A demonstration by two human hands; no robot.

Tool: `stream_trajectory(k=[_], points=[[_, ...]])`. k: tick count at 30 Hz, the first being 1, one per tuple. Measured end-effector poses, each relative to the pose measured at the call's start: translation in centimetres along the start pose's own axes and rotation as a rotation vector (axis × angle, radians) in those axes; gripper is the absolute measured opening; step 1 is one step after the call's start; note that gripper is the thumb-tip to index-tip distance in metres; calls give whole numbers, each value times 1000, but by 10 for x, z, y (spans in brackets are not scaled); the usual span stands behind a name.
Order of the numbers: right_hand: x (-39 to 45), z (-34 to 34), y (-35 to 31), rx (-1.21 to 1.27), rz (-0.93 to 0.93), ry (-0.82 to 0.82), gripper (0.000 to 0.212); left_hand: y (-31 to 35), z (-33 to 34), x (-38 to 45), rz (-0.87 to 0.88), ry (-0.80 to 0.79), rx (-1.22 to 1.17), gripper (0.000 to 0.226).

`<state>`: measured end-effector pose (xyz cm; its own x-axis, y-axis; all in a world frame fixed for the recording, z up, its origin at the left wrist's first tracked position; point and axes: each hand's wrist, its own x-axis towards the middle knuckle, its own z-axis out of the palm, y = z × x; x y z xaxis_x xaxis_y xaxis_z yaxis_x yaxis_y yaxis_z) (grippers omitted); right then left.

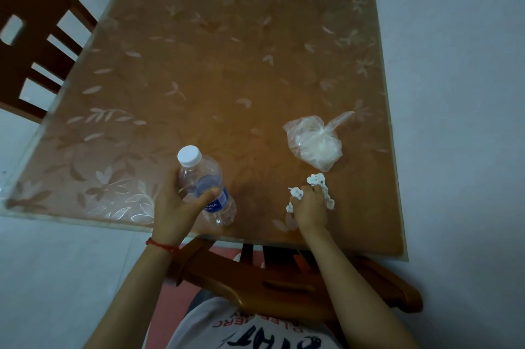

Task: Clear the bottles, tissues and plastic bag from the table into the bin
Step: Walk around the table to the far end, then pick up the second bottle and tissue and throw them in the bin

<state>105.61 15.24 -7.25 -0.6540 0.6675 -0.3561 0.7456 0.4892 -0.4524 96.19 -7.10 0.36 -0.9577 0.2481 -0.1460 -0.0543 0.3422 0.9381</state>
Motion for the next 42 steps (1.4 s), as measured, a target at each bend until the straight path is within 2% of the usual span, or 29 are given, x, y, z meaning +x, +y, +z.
stream_trajectory(k=[2,6,9,13,17,22,31,37,42], points=[[1,0,1,91,-23,-25,21,0,0,1,-3,2,13,63],[-2,-4,-2,326,-64,-18,29,3,0,0,1,14,14,62],[-2,-5,-5,428,-46,-40,11,8,0,-3,26,33,6,59],[-1,-14,-14,547,-53,-49,20,13,-3,-8,25,76,1,64],[-5,-27,-29,649,-140,-64,12,16,-10,-16,17,159,-37,61],[-11,-39,-50,633,-230,-118,26,19,-24,-30,12,278,-81,63],[-33,-36,-103,577,-364,-188,30,21,-67,-59,24,523,-192,60],[-70,-13,-155,580,-430,-290,31,5,-120,-88,30,653,-243,50],[-122,26,-210,547,-528,-370,31,-20,-183,-125,6,772,-284,52]])
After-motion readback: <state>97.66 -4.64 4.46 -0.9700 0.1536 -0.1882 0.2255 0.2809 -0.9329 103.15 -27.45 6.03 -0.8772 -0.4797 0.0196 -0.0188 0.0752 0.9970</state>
